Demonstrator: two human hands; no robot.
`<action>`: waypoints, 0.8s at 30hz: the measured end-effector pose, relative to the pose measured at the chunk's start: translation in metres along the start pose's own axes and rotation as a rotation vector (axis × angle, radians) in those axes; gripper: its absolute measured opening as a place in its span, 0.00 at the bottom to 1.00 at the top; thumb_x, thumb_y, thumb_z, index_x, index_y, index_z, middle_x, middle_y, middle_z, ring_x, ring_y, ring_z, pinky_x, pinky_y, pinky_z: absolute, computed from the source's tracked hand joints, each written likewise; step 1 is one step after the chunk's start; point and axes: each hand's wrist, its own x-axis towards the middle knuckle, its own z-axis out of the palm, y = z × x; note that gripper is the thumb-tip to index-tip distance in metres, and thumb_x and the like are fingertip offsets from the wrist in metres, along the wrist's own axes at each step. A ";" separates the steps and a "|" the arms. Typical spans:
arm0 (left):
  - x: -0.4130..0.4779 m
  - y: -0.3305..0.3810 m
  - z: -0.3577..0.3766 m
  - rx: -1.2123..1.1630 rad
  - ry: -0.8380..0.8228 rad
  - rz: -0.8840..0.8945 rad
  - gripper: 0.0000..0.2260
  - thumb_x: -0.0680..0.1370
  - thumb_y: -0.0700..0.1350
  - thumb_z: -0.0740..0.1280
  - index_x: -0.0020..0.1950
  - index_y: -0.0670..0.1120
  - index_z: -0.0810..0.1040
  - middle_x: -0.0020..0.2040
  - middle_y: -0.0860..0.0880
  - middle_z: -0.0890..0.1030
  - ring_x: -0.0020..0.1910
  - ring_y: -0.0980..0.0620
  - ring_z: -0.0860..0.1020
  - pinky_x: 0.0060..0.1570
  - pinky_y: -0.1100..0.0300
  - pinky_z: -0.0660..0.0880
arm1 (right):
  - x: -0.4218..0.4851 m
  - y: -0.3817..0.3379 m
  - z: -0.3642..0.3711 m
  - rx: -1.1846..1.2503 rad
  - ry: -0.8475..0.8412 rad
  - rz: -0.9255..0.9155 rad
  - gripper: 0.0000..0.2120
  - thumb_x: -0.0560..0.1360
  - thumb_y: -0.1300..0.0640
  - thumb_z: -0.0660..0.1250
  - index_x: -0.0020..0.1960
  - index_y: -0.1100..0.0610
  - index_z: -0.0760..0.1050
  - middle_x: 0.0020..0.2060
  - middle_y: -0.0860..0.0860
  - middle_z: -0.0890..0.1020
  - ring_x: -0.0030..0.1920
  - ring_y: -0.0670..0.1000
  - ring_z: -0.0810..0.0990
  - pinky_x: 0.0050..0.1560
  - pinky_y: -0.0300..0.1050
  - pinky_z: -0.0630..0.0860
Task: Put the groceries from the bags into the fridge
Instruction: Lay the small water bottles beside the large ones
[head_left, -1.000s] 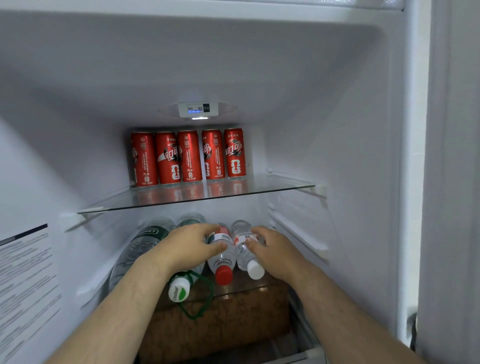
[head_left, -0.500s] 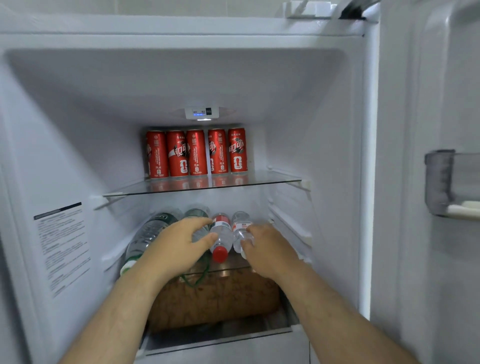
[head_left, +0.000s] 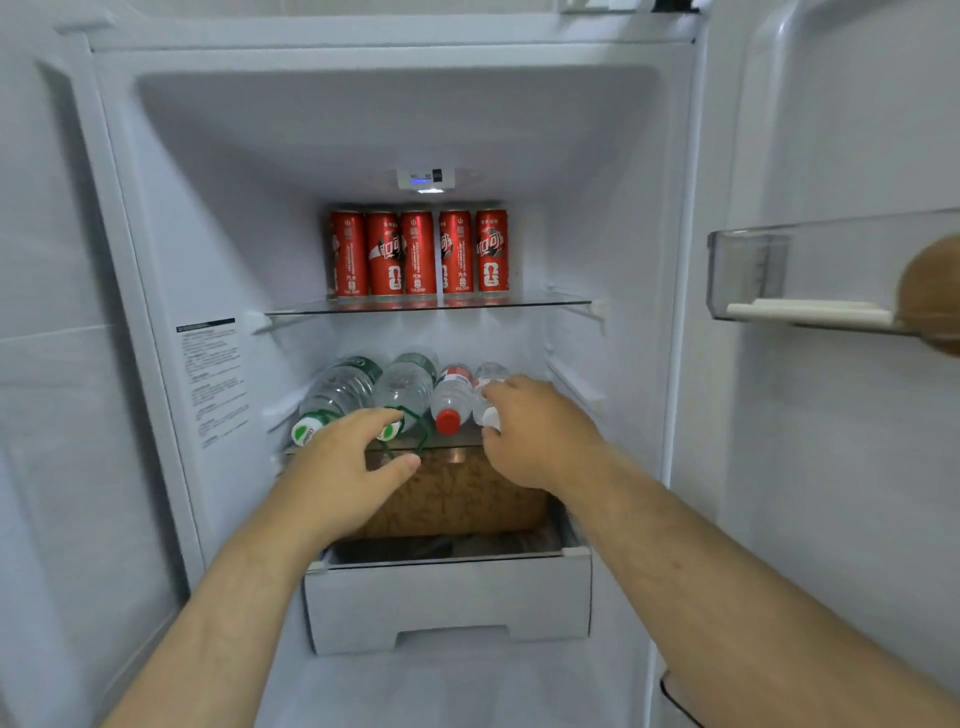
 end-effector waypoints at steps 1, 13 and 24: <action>-0.004 0.004 -0.001 -0.002 -0.009 0.023 0.25 0.74 0.56 0.70 0.70 0.54 0.72 0.69 0.55 0.73 0.68 0.54 0.70 0.68 0.54 0.67 | -0.008 0.001 -0.008 -0.005 0.000 0.001 0.18 0.78 0.52 0.65 0.67 0.49 0.71 0.61 0.50 0.77 0.56 0.52 0.77 0.53 0.44 0.74; -0.072 0.046 0.018 -0.215 -0.157 0.259 0.25 0.76 0.58 0.66 0.72 0.59 0.67 0.71 0.65 0.64 0.72 0.66 0.57 0.71 0.66 0.54 | -0.157 0.003 -0.084 -0.115 -0.006 0.226 0.22 0.82 0.49 0.58 0.75 0.46 0.64 0.71 0.42 0.69 0.71 0.46 0.67 0.68 0.38 0.63; -0.142 0.132 0.044 -0.272 -0.297 0.501 0.25 0.74 0.61 0.65 0.69 0.55 0.72 0.66 0.62 0.69 0.69 0.57 0.67 0.68 0.62 0.55 | -0.344 0.000 -0.130 -0.302 0.142 0.570 0.21 0.79 0.49 0.61 0.71 0.47 0.70 0.66 0.41 0.75 0.68 0.46 0.71 0.63 0.39 0.67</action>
